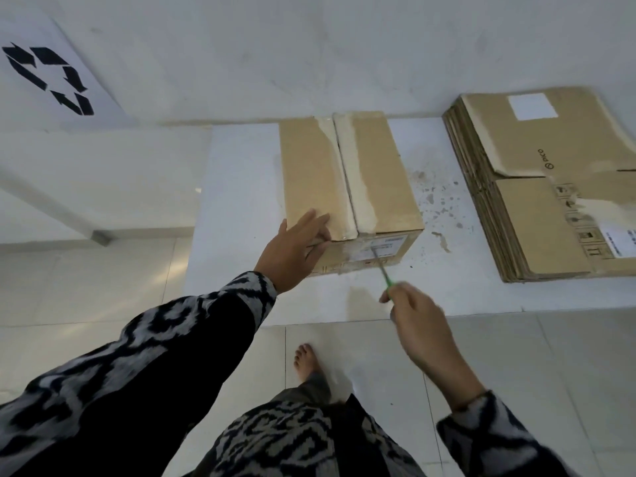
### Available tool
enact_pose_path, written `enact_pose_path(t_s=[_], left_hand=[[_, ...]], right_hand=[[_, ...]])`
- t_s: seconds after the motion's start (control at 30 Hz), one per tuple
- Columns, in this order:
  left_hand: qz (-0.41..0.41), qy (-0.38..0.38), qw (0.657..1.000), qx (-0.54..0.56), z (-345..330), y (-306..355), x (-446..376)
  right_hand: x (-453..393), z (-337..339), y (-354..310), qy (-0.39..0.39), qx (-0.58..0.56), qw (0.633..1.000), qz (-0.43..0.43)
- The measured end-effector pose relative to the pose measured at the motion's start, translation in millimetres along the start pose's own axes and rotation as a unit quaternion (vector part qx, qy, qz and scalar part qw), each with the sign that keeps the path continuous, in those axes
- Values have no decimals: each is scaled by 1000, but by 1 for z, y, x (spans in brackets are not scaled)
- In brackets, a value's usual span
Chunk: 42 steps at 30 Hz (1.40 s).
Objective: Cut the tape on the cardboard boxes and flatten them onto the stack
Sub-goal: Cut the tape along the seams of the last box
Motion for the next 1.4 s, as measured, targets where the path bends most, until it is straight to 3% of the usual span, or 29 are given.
enact_pose_path(t_s=[0.07, 0.17, 0.33, 0.6, 0.67, 0.73, 0.8, 0.9, 1.0, 1.1, 1.23, 1.33, 1.4], left_hand=[[-13, -12, 999, -52, -5, -1, -2], [-12, -18, 996, -91, -8, 0, -7], [10, -33, 996, -84, -6, -5, -6], [12, -21, 997, -76, -2, -4, -7], [15, -15, 997, -74, -1, -4, -7], [18, -13, 997, -68, 0, -4, -7], [18, -9, 998, -63, 1, -3, -7], [15, 1, 998, -56, 1, -3, -6], [12, 10, 999, -46, 0, -3, -6], [7, 9, 999, -49, 0, -5, -5], [9, 3, 998, -62, 0, -6, -6], [-1, 8, 997, -71, 0, -4, -6], [-4, 11, 997, -74, -3, -5, -6]], right_hand=[[-26, 30, -7, 103, 97, 989, 41], [-85, 64, 20, 189, 90, 978, -3], [-151, 46, 111, 84, 169, 970, -150], [-158, 37, 138, 144, 254, 935, -202], [-156, 52, 112, 188, 191, 954, -132], [-155, 72, 59, 220, 114, 968, 41], [-152, 86, 4, 179, 71, 964, 184], [-156, 86, -32, 90, 122, 954, 258], [-172, 84, -6, 92, 112, 970, 195], [-181, 82, 63, 127, 79, 986, 69], [-169, 59, 144, 86, 176, 975, -109], [-164, 54, 148, 124, 161, 975, -93], [-166, 58, 138, 131, 65, 985, -94]])
Point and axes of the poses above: each hand's wrist, its own x-axis away from the middle knuckle, its own z-axis out of the back of the hand, y = z × x, the point moved 8 cm from there along -x, towards the middle knuckle, and after that the axes turned 1 degree about -z, right-handed, at the moved point
